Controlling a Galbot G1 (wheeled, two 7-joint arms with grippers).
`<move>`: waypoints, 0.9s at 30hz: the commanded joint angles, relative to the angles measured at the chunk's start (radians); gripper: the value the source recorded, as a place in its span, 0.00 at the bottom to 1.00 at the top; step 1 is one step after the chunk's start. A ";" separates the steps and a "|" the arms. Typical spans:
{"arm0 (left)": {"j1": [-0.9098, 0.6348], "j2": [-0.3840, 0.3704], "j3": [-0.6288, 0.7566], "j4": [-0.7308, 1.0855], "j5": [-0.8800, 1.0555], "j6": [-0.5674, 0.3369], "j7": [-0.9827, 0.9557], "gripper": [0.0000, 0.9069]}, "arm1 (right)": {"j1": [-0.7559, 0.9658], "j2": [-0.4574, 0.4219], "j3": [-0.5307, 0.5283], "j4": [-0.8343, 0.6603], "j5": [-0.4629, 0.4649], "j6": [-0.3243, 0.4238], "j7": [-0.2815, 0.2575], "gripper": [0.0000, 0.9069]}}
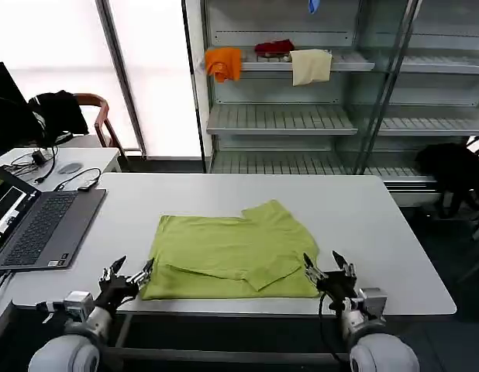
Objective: Fold and organize the clothes.
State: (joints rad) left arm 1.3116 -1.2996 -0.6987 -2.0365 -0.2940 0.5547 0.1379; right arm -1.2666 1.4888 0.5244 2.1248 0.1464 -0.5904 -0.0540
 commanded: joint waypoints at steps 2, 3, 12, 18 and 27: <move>-0.396 0.020 0.097 0.315 0.008 0.028 0.050 1.00 | 0.469 0.046 -0.094 -0.456 0.035 0.000 0.027 1.00; -0.415 0.021 0.105 0.345 0.020 0.028 0.057 1.00 | 0.485 0.049 -0.097 -0.476 0.040 0.000 0.030 1.00; -0.566 0.018 0.150 0.597 0.090 0.026 0.100 1.00 | 0.637 0.108 -0.109 -0.764 0.010 0.005 0.052 1.00; -0.609 0.009 0.167 0.669 0.143 0.025 0.125 1.00 | 0.716 0.160 -0.071 -0.897 -0.070 0.009 0.045 1.00; -0.632 0.004 0.169 0.744 0.164 0.024 0.135 1.00 | 0.781 0.169 -0.041 -1.017 -0.135 0.011 0.035 1.00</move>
State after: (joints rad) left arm 0.7622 -1.2962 -0.5443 -1.4421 -0.1694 0.5757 0.2554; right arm -0.6239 1.6090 0.4636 1.3378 0.0844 -0.5795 -0.0163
